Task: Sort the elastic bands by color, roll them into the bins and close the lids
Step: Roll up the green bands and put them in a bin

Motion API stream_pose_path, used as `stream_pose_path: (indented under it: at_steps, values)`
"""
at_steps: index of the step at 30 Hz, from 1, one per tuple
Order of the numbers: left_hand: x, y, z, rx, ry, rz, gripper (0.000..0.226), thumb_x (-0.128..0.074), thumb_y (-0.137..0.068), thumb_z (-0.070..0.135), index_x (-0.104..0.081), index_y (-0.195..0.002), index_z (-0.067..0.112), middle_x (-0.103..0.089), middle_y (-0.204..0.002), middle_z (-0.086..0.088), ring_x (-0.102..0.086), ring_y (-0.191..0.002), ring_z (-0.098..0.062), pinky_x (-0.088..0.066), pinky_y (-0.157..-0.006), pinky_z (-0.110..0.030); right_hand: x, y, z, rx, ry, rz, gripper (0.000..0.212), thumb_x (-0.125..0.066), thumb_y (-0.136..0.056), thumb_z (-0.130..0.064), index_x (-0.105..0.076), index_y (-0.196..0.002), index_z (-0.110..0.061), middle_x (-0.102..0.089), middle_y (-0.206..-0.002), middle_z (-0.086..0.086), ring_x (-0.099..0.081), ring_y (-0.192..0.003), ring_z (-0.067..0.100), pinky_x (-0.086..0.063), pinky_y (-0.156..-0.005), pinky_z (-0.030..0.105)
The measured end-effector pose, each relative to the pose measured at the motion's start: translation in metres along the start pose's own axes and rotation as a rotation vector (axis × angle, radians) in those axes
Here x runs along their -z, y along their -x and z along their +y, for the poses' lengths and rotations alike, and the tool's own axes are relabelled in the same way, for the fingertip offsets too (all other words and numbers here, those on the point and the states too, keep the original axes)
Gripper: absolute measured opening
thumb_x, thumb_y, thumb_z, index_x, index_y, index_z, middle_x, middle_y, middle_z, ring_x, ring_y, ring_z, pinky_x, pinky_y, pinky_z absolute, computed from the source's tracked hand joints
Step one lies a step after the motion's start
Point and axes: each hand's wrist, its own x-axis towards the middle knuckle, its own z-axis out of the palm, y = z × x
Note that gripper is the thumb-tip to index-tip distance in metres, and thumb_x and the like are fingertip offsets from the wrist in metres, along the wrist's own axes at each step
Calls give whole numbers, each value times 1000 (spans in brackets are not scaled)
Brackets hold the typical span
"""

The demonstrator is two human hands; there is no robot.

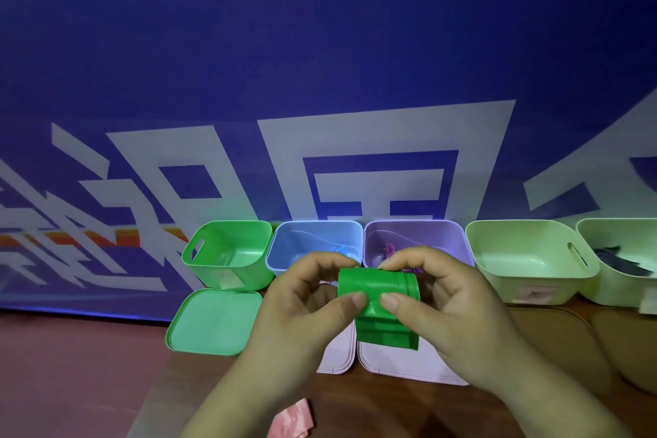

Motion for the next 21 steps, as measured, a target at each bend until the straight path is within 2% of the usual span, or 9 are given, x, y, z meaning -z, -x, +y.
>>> stream_pose_path:
  at_steps: [3, 6, 9, 12, 15, 17, 19, 21]
  values:
    - [2, 1, -2, -15, -67, -15, 33, -71, -76, 6, -67, -108, 14, -73, -94, -5, -68, -82, -16, -53, -72, -22, -1, -1, 0, -22, -21, 17, 24, -76, -73, -20, -70, -95, -28, -70, -91, 13, -64, -82, 39, -58, -73, 43]
    - [3, 2, -3, -56, -131, -43, 37, -77, -76, 16, -66, -110, 24, -72, -105, -8, -69, -93, -25, -56, -80, -34, -2, -1, 1, -40, -62, 33, 22, -75, -73, -19, -71, -93, -26, -71, -92, 7, -69, -80, 26, -58, -71, 32]
    - [4, 3, -4, -168, -247, -21, 29, -75, -77, 24, -71, -105, 29, -64, -119, -2, -65, -106, -30, -55, -88, -43, -2, -3, 1, -57, -112, 58, 19, -73, -73, -18, -72, -91, -23, -71, -92, 8, -67, -77, 18, -56, -70, 27]
    - [5, 2, -5, -227, -312, 2, 22, -74, -77, 26, -74, -99, 31, -66, -113, -1, -65, -104, -27, -55, -83, -36, -1, -4, -1, -76, -116, 67, 17, -71, -74, -23, -73, -91, -21, -70, -86, 9, -64, -76, 16, -54, -69, 22]
    - [6, 1, -4, -239, -321, 6, 21, -76, -75, 26, -75, -95, 32, -68, -108, -5, -66, -98, -24, -52, -77, -30, -1, -3, -3, -95, -139, 42, 16, -68, -75, -23, -72, -90, -20, -69, -75, -2, -63, -72, 12, -52, -66, 21]
    - [6, 1, -4, -228, -309, 6, 21, -78, -73, 26, -76, -93, 31, -68, -105, -6, -65, -93, -25, -52, -74, -33, -2, -3, -3, -109, -136, 39, 17, -68, -75, -25, -72, -91, -20, -68, -73, -4, -63, -71, 10, -51, -66, 21]
    - [6, 1, -4, -208, -291, 11, 21, -79, -72, 26, -77, -93, 29, -67, -102, -8, -63, -91, -31, -53, -73, -45, -3, -3, -2, -119, -105, 37, 21, -70, -74, -35, -72, -91, -23, -68, -76, -4, -62, -74, 12, -52, -71, 28]
    - [5, 2, -4, -183, -265, 29, 23, -80, -70, 26, -77, -93, 26, -67, -100, -10, -61, -88, -34, -51, -74, -48, -3, -2, -3, -117, -90, 33, 26, -69, -73, -43, -72, -92, -26, -69, -84, -3, -63, -80, 16, -53, -77, 35]
